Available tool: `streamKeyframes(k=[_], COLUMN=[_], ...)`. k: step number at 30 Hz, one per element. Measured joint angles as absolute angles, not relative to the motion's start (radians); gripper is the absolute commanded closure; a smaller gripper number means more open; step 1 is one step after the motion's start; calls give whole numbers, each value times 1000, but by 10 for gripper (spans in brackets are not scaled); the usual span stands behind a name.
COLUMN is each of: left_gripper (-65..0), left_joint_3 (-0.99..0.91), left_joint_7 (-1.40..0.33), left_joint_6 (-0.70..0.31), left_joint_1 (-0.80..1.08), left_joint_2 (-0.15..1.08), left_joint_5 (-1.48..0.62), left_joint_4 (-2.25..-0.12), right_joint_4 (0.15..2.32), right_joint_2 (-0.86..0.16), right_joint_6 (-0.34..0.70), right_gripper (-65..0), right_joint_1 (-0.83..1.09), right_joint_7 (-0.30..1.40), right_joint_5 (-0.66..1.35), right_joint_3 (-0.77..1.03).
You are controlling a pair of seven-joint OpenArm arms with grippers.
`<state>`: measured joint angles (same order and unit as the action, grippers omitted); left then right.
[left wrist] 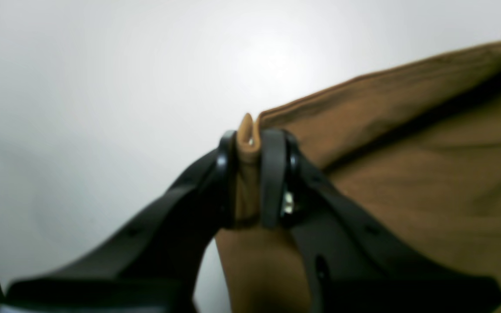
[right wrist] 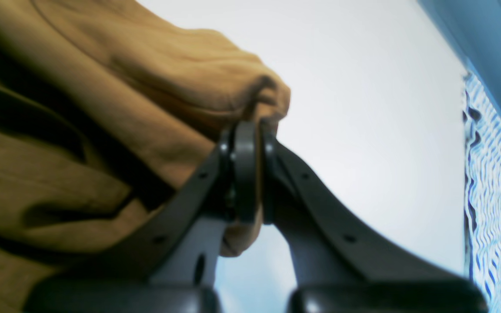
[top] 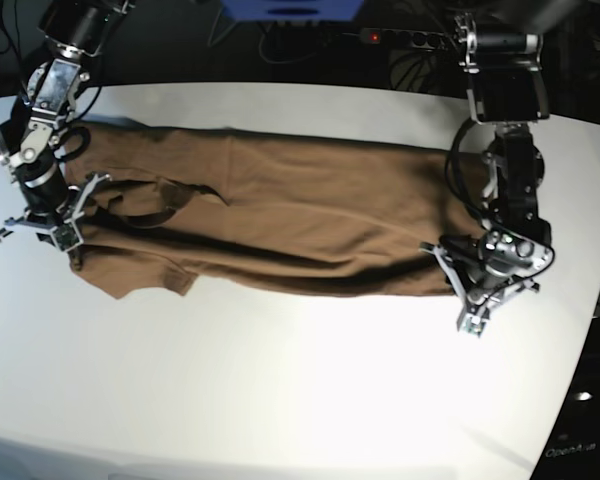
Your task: Fold the T-shirt properly
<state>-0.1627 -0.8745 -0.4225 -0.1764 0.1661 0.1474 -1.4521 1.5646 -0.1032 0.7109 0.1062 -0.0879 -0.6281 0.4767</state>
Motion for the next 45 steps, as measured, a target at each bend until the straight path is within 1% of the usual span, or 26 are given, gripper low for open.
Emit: streamKeyframes(k=[2, 6, 8, 10, 15, 19, 21, 33, 39, 45], left_gripper=[-88, -88, -88, -88, -88, -88, -88, -88, -88, -88], left_joint_3=[-163, -164, -166, -211, -300, -345, -371, -398, -402, -403], left_joint_7=[-896, -910, -917, -914, -958, -962, -962, -969, -969, -962], left_joint_6=[-422, -432, -493, -535, -597, -659, -685, -703, -702, -703], left_joint_1=[-162, -133, -116, -104, -96, -85, -76, -5, 11, 15], left_joint_2=[171, 175, 174, 159, 158, 154, 156, 149, 149, 149], left_joint_5=[144, 147, 146, 146, 161, 158, 162, 159, 164, 162], left_joint_4=[-1485, -1534, -1568, -1591, -1611, -1611, -1611, -1708, -1709, -1707], right_joint_4=[1571, 1573, 1573, 1573, 1574, 1576, 1575, 1576, 1570, 1570], right_joint_2=[-102, -93, -84, -78, -57, -27, -28, 33, 72, 86], right_joint_6=[710, 709, 707, 711, 710, 711, 710, 707, 707, 706], right_gripper=[-3, -3, -3, -3, -3, -3, -3, -3, -3, -1], right_joint_1=[125, 161, 173, 184, 214, 242, 253, 336, 339, 393], right_joint_7=[-142, -178, -218, -248, -329, -392, -411, -570, -686, -749], right_joint_5=[-624, -630, -633, -628, -633, -635, -638, -639, -641, -641], right_joint_3=[506, 547, 567, 590, 645, 682, 700, 742, 812, 818])
